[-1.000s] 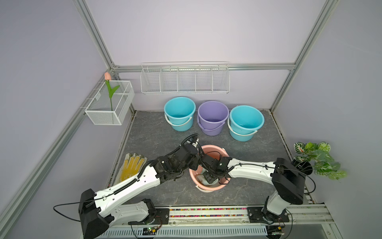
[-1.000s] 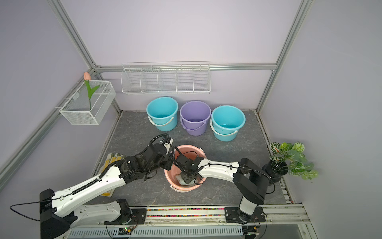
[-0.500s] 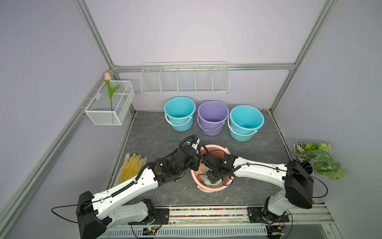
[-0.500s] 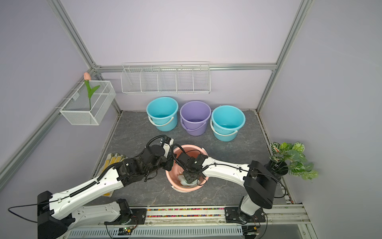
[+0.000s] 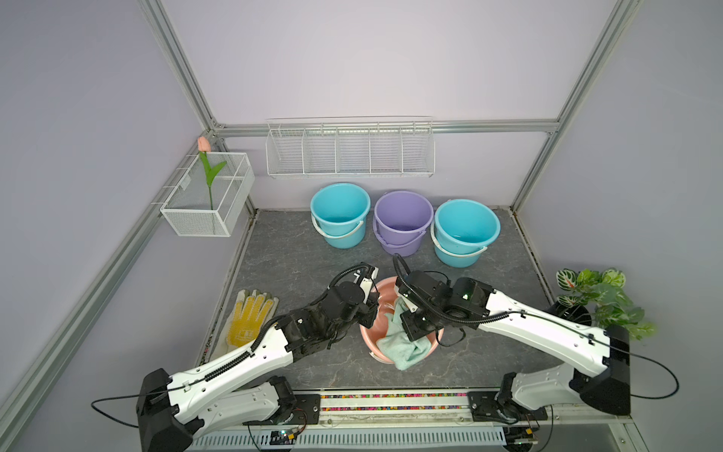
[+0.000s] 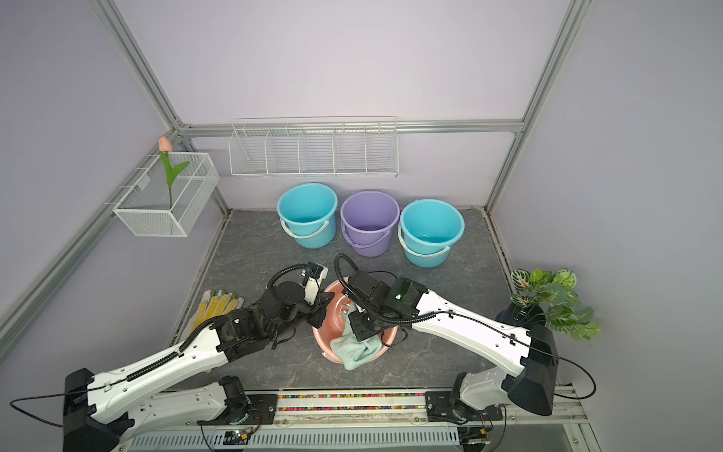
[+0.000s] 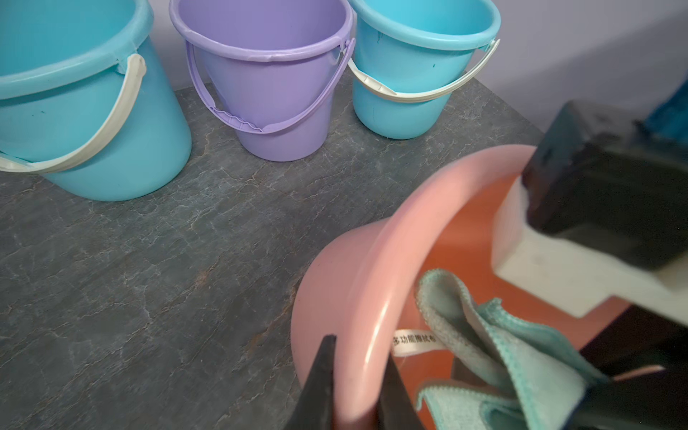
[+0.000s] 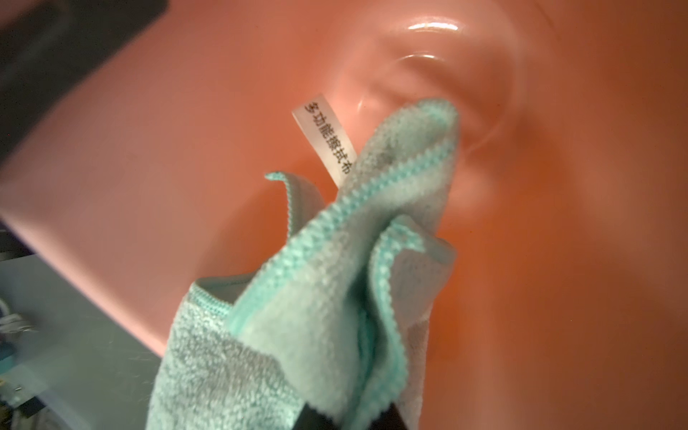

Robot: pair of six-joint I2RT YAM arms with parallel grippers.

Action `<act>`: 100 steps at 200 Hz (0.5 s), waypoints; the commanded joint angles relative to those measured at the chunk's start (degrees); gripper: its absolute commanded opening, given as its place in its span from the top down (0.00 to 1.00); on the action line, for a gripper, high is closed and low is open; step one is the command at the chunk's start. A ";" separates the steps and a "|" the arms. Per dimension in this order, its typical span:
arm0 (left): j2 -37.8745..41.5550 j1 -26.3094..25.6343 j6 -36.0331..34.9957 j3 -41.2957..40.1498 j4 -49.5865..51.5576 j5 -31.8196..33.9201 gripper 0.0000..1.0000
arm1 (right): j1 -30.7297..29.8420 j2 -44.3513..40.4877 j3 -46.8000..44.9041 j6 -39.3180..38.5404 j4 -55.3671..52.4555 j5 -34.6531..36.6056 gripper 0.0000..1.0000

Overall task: Wipe the inside of the bucket with a cloth
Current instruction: Wipe the dirt from the inside of the bucket.

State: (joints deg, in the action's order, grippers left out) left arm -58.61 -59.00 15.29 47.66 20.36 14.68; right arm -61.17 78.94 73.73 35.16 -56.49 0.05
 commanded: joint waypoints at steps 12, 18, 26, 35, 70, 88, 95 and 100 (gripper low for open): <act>1.01 -0.24 -0.78 -0.37 -5.13 -0.44 1.00 | 0.13 -1.11 0.72 6.30 1.19 -7.77 0.93; 0.97 -0.24 -0.79 -0.36 -5.24 -0.51 1.00 | 0.16 -1.04 0.22 6.92 3.44 -8.19 0.93; 1.04 -0.24 -0.78 -0.40 -5.33 -0.53 1.00 | 0.12 -0.96 -0.64 7.69 4.80 -8.16 0.93; 1.04 -0.24 -0.79 -0.54 -5.53 -0.54 1.00 | 0.09 -0.74 -1.57 8.56 6.08 -7.82 0.93; 1.34 -0.24 -0.71 -0.80 -5.84 -0.71 1.00 | 0.18 1.20 -6.21 11.62 13.03 -8.36 0.93; 1.61 -0.24 -0.48 -1.21 -6.18 -0.83 1.00 | 0.28 2.92 -8.84 13.49 17.25 -9.08 0.93; 1.77 -0.24 -0.60 -1.32 -6.47 -0.83 1.00 | 0.30 3.74 -9.72 13.95 18.63 -9.32 0.93; 1.81 -0.24 -0.61 -1.50 -6.55 -0.87 1.00 | 0.35 4.22 -10.27 14.27 19.50 -9.24 0.93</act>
State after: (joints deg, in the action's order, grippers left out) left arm -58.48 -58.98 14.52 46.74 17.96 14.59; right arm -61.14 80.40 66.59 45.10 -43.99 -7.55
